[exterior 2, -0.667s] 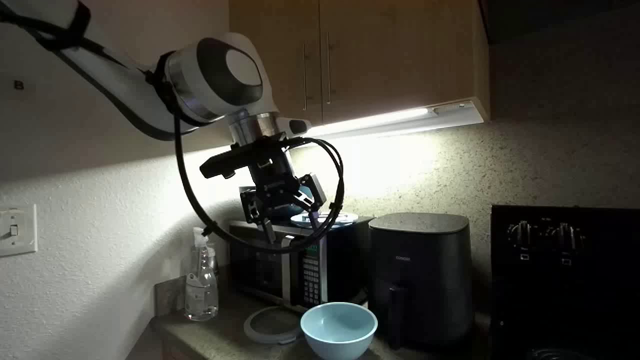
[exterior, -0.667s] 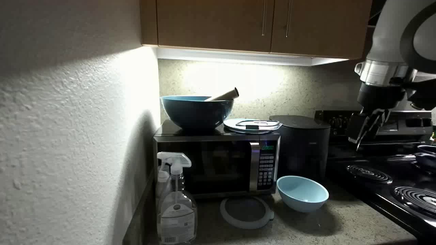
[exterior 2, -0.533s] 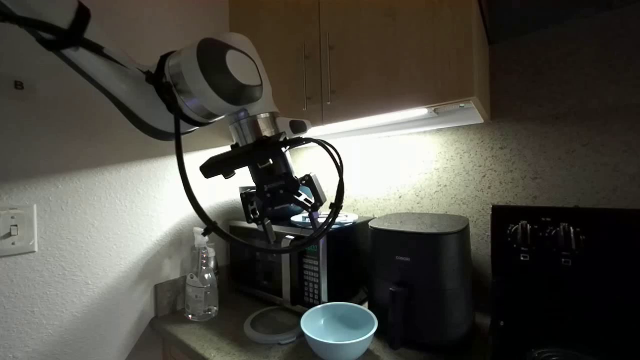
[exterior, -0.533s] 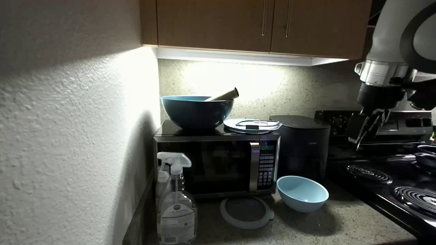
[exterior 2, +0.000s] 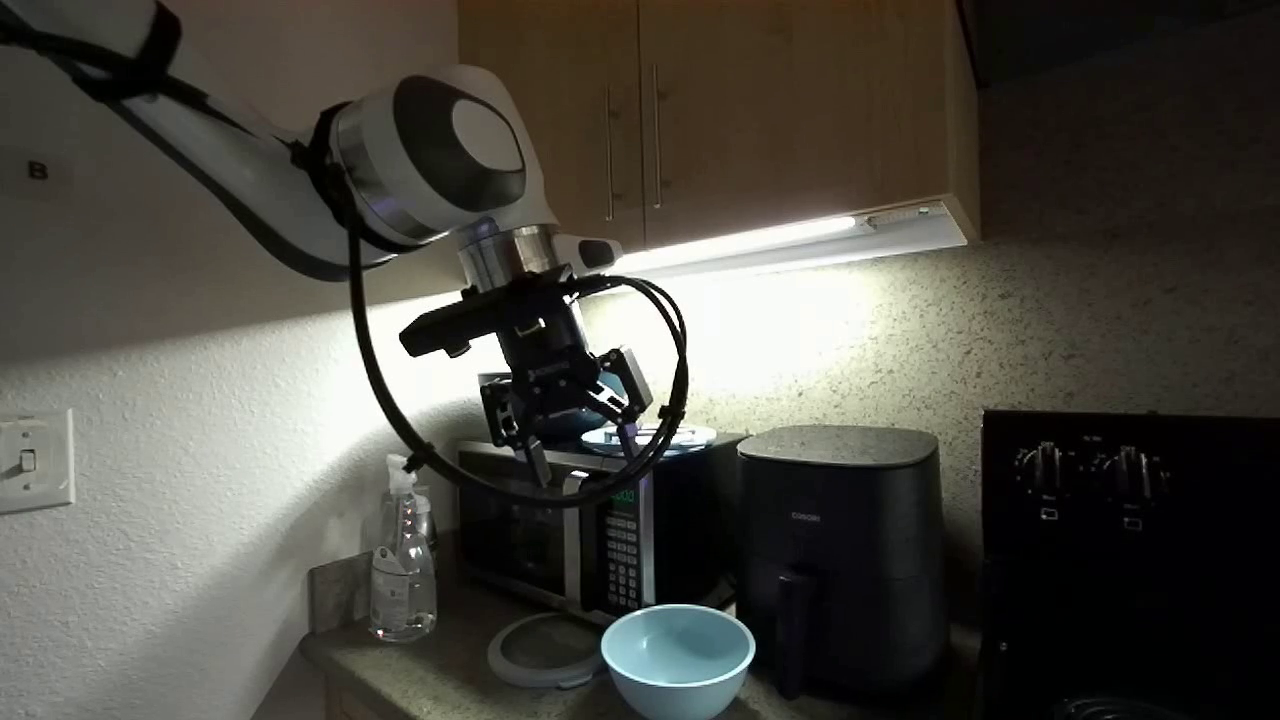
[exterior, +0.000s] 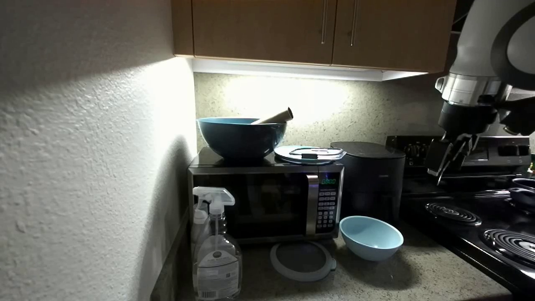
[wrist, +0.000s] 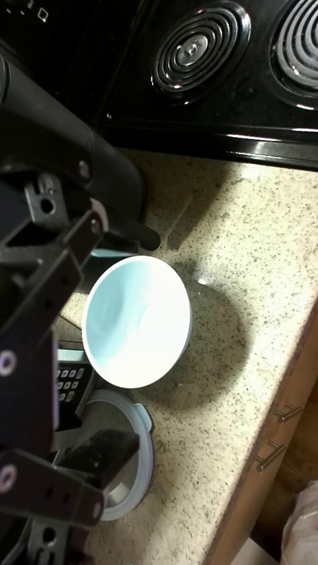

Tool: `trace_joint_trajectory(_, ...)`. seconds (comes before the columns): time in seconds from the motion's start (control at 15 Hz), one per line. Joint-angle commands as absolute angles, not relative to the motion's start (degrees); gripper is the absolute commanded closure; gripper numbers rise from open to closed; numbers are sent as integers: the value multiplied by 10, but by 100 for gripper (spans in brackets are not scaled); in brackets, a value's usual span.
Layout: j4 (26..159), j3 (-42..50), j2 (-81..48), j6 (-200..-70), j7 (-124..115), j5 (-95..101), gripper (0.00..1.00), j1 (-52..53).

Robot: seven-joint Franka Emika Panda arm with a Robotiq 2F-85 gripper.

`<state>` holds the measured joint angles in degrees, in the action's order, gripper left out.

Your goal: Pick up the bowl and put it on top of the air fryer

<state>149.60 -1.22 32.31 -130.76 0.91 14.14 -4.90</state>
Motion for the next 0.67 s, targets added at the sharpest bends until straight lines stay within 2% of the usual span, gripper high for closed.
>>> trace_joint_trajectory(0.0, 1486, 19, 301, -1318, 53, 120, 0, -30)
trace_joint_trajectory(0.6, 1436, 131, 184, -1360, 255, -22, 0, 27)
